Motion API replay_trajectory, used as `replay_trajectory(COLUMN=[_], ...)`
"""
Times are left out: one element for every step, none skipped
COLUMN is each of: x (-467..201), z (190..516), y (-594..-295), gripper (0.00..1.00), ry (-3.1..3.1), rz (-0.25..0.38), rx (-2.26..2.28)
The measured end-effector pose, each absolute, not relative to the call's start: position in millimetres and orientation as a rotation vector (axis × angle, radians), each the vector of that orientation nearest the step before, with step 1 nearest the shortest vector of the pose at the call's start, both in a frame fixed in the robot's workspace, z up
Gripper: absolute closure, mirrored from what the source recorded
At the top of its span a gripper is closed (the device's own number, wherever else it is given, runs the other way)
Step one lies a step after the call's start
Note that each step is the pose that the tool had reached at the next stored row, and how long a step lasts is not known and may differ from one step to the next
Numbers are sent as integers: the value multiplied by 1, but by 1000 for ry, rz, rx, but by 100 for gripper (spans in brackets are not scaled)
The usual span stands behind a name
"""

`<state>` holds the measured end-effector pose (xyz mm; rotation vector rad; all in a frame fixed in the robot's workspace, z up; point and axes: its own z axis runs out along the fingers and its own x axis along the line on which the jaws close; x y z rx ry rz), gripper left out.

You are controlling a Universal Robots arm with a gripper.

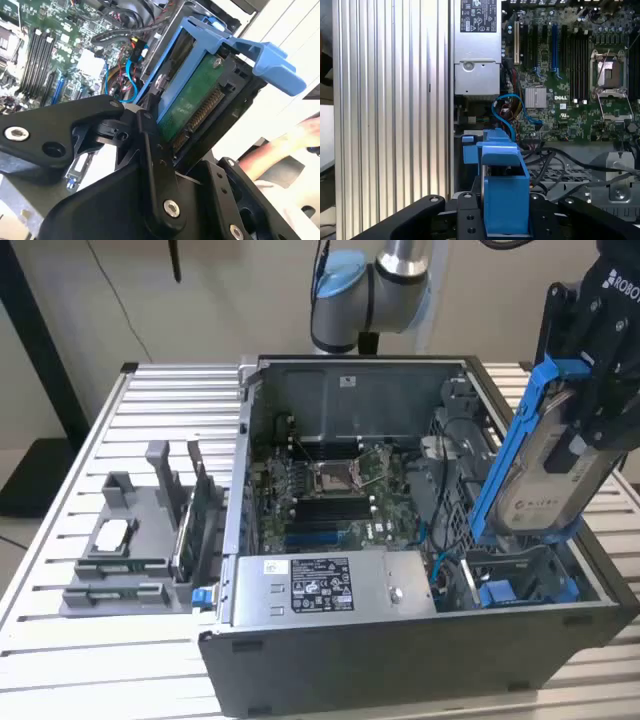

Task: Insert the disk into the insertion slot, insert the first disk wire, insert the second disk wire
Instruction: 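Insert the disk into the insertion slot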

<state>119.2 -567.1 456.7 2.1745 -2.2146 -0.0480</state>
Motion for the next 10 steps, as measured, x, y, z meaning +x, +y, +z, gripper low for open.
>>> replay_trajectory(x=[119, 119, 119, 119, 119, 119, 119, 120, 120, 120], z=[457, 457, 457, 457, 457, 457, 457, 457, 457, 457], y=[-567, -567, -567, -567, -567, -567, -567, -567, -567, -567], gripper=[67, 67, 67, 67, 67, 67, 67, 67, 67, 67], ry=[-2215, -2214, -2214, -2214, -2214, -2214, -2214, -2214, -2214, -2214], rz=[-48, -49, -49, -49, -49, -49, -49, -50, -50, -50], rx=[2175, 2174, 2174, 2174, 2174, 2174, 2174, 2174, 2174, 2174])
